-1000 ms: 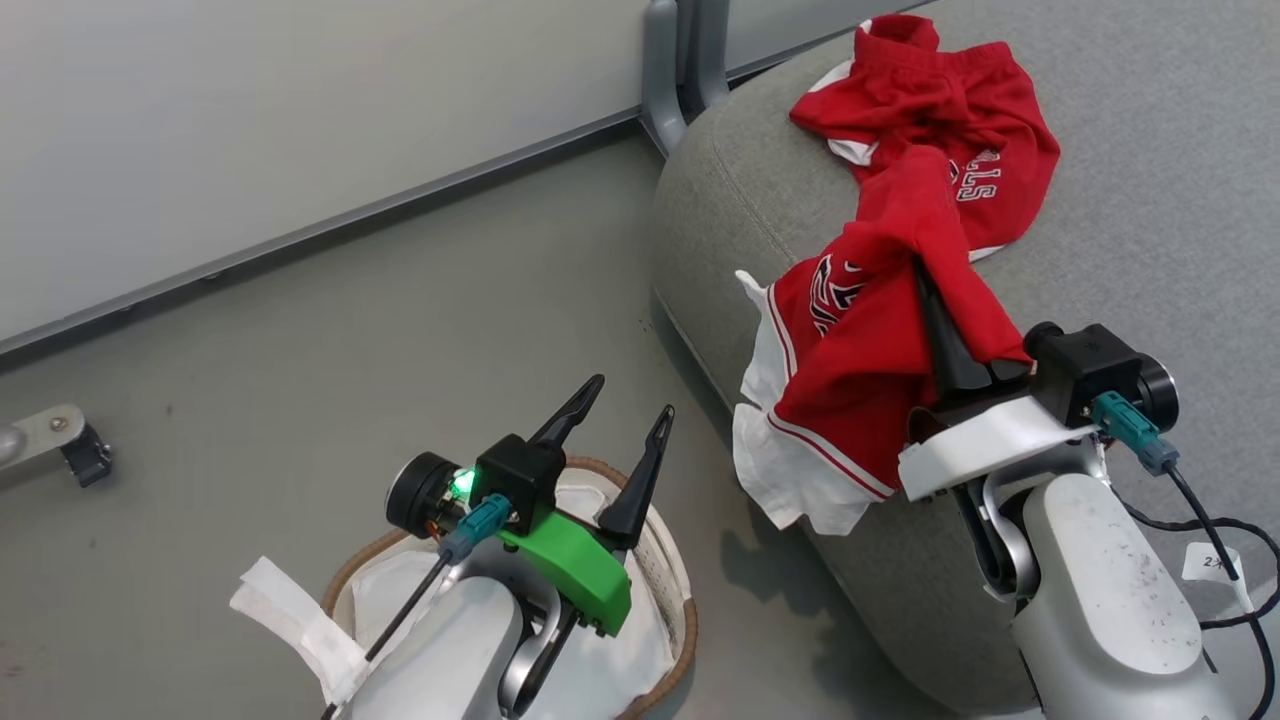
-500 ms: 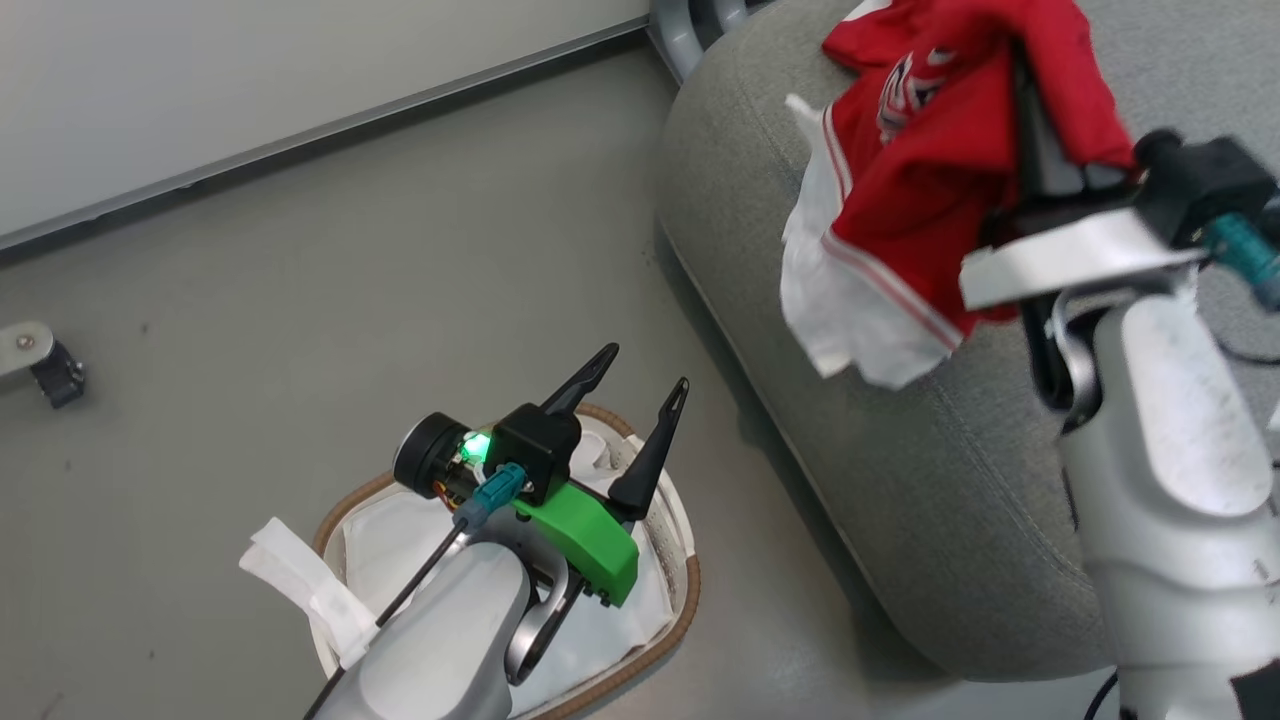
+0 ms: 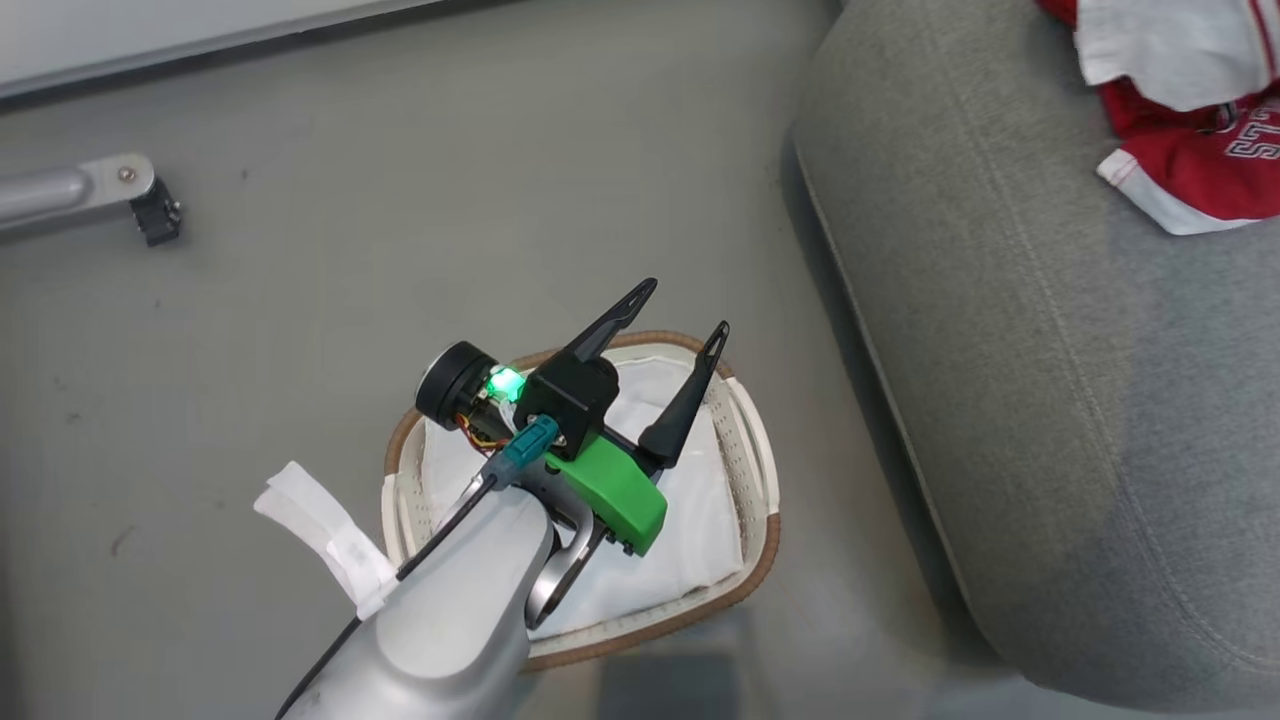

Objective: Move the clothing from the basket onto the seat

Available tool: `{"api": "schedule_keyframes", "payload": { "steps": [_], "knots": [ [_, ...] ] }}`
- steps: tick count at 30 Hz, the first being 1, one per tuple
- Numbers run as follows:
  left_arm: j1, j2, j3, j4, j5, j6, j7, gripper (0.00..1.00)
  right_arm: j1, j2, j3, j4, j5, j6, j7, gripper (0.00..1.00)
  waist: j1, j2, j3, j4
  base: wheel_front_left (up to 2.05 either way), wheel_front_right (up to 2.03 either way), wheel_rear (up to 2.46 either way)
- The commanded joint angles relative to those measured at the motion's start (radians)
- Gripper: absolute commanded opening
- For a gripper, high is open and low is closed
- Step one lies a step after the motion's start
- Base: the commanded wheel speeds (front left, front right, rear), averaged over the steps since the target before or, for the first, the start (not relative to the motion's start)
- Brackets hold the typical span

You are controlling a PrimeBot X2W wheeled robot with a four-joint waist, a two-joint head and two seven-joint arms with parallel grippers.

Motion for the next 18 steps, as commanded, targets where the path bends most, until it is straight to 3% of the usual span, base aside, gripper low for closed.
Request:
{"api": "schedule_keyframes", "payload": {
  "steps": [1, 7, 16, 17, 18],
  "knots": [
    [-0.019, -0.003, 0.003, -0.007, 0.011, 0.003, -0.001, 1.00, -0.013, -0.019, -0.012, 0.033, -0.006, -0.001, -0.004, 0.00, -0.0001, -0.0001, 0.087, 0.083, 0.00, 0.00, 0.00],
    [-0.031, -0.005, 0.010, -0.023, 0.014, 0.004, -0.001, 1.00, 0.066, -0.038, -0.088, 0.114, 0.000, -0.001, -0.004, 0.00, -0.0001, -0.0001, 0.128, 0.097, 0.00, 0.00, 0.00],
    [-0.044, 0.022, 0.017, -0.026, 0.028, 0.010, -0.001, 1.00, 0.223, 0.061, -0.189, 0.112, 0.001, -0.001, -0.005, 0.00, -0.0001, -0.0001, 0.164, 0.028, 0.00, 0.00, 0.00],
    [-0.044, 0.027, 0.018, -0.026, 0.028, 0.009, -0.001, 1.00, 0.230, 0.072, -0.190, 0.106, 0.000, -0.001, -0.005, 0.04, -0.0001, -0.0001, 0.166, 0.020, 0.00, 0.00, 0.00],
    [-0.044, 0.033, 0.018, -0.023, 0.028, 0.010, -0.001, 1.00, 0.238, 0.085, -0.193, 0.099, -0.002, -0.001, -0.005, 0.19, -0.0001, -0.0001, 0.167, 0.008, 0.00, 0.00, 0.00]
  ]
}}
